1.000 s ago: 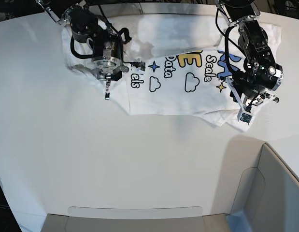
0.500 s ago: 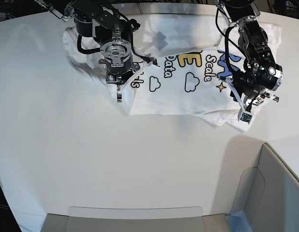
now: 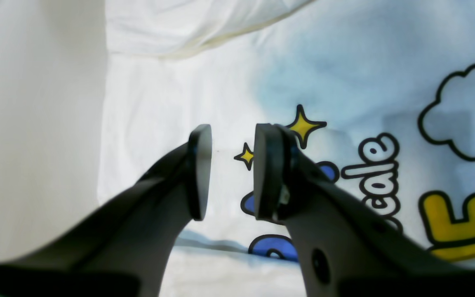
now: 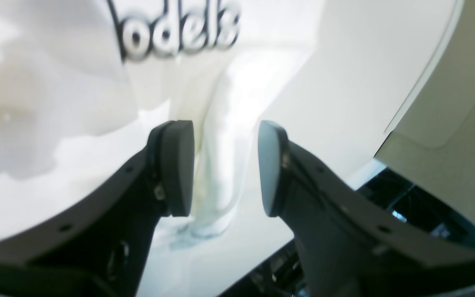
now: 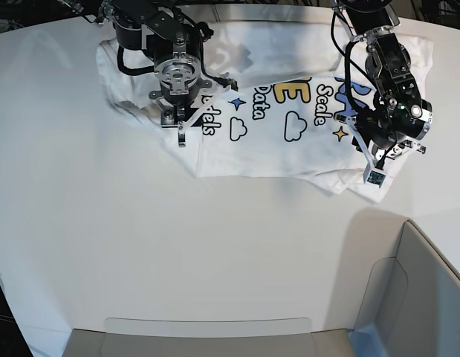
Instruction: Layout the t-shirt on the table in an organized manner, then fold the t-shirt properly
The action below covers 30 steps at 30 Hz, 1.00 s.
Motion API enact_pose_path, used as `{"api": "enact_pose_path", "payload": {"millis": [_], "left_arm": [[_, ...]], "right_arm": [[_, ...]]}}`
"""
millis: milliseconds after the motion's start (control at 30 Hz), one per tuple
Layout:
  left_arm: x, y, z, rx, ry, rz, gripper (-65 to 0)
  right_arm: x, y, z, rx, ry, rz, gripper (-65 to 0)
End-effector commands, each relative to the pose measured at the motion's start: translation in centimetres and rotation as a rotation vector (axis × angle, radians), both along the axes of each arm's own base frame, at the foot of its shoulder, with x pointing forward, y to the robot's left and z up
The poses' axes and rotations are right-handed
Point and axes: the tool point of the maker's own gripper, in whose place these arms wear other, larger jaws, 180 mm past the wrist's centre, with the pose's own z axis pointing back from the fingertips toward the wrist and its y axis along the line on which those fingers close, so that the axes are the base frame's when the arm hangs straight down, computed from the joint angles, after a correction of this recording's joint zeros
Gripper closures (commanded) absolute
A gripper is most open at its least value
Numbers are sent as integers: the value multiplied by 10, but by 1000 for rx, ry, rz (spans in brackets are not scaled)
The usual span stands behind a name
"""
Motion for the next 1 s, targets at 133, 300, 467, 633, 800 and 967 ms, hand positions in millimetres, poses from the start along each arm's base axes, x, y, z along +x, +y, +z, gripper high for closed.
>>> {"api": "enact_pose_path", "payload": {"millis": [133, 300, 467, 633, 800, 967], "left_arm": [[8, 2, 11, 9, -42, -2, -170], [8, 2, 11, 9, -42, -2, -170], [8, 2, 11, 9, -42, -2, -170], [8, 2, 11, 11, -42, -2, -170], [8, 2, 11, 9, -42, -2, -170], [7, 2, 10, 9, -41, -2, -170]], "right_arm": [[33, -6, 37, 47, -132, -108, -254], [76, -36, 64, 271, -157, -410, -254], [103, -75, 43, 402, -62, -687, -254], [92, -33, 19, 562, 113, -602, -254], [88, -11, 20, 676, 177, -546, -254], [79, -12, 12, 678, 204, -557, -254]]}}
